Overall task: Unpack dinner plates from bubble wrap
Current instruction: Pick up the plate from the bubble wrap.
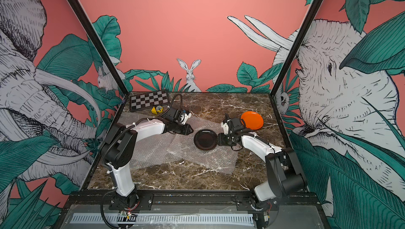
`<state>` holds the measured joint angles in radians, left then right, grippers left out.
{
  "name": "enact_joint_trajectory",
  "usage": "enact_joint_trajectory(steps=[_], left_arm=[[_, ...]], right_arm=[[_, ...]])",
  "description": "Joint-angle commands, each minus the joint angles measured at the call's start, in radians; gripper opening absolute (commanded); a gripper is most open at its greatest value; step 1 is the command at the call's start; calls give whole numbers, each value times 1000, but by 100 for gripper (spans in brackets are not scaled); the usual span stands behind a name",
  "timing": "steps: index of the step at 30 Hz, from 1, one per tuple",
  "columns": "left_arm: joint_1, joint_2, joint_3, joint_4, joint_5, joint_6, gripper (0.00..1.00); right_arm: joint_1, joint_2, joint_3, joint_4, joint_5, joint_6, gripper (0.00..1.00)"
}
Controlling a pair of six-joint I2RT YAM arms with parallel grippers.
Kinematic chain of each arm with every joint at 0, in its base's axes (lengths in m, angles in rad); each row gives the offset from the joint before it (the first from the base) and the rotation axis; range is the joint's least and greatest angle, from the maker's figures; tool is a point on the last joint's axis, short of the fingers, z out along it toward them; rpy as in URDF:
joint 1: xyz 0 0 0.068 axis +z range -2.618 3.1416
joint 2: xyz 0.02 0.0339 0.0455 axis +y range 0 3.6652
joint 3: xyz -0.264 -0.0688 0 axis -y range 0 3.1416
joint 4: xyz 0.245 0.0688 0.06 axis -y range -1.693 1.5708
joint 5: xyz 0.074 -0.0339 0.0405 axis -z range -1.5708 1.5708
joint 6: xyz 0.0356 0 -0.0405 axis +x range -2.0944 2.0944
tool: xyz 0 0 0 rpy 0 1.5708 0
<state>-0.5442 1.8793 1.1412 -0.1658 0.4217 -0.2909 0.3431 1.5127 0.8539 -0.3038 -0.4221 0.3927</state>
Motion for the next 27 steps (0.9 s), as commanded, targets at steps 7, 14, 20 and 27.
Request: enact_joint_trajectory(steps=[7, 14, 20, 27], left_arm=[[-44, -29, -80, 91, 40, -76, 27], [-43, -15, -79, 81, 41, -68, 22], [-43, -10, -77, 70, 38, -59, 17], [-43, -3, -81, 59, 31, -55, 15]], right_arm=[[-57, 159, 78, 92, -118, 42, 39], [-66, 199, 76, 129, -153, 54, 35], [-69, 220, 68, 159, -184, 65, 32], [-75, 245, 59, 175, -187, 72, 32]])
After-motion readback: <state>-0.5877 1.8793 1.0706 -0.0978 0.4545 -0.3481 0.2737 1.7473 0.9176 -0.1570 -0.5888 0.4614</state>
